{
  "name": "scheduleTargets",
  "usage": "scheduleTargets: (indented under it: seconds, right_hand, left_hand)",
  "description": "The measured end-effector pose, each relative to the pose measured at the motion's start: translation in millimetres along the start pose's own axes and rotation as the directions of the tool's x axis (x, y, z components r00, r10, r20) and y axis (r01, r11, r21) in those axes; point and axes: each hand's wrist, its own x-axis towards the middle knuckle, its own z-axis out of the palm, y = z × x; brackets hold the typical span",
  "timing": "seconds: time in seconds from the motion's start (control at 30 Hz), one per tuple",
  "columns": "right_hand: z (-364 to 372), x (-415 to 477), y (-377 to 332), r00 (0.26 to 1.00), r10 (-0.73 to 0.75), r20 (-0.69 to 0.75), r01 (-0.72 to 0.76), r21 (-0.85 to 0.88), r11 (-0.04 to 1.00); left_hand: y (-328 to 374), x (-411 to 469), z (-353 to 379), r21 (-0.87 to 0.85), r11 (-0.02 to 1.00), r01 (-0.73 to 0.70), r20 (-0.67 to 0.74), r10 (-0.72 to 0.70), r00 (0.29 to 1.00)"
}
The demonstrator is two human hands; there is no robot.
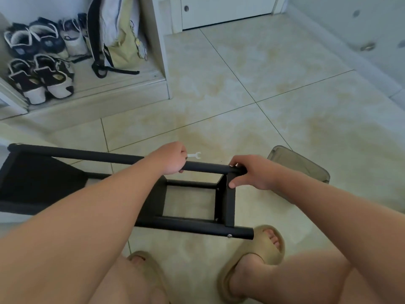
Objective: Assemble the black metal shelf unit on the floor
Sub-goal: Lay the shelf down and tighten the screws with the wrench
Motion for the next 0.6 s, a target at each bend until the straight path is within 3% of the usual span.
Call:
scheduleTargets:
  seconds: [0.1,0.2,0.4,0.6]
  right_hand:
    - [-12,1,-5,0.994,-0.038,-0.101,0.036,-0.016,0.999]
    - [-5,-4,-9,0.979,-0.091,-0.184,0.076,-0.083,0.994]
    - [51,-16,-3,0.967,-0.119,-0.227,0.065,-0.233,0.97]
    - [96,-13,10,0.986,-0.061,-0.155,0.014,-0.287,0.958]
  left_hand:
    - [-1,3,-8,-0.013,1.0,-0.011,-0.121,0.01,0.993]
    - [0,-3,-12,0.048,0.999,-0.011,-0.134,0.017,0.991]
    - [-7,-28,22,0.136,0.99,0.034,0.042,-0.04,0.998]
    - [-24,-42,73,0.057,0.991,0.124,0.089,-0.128,0.988]
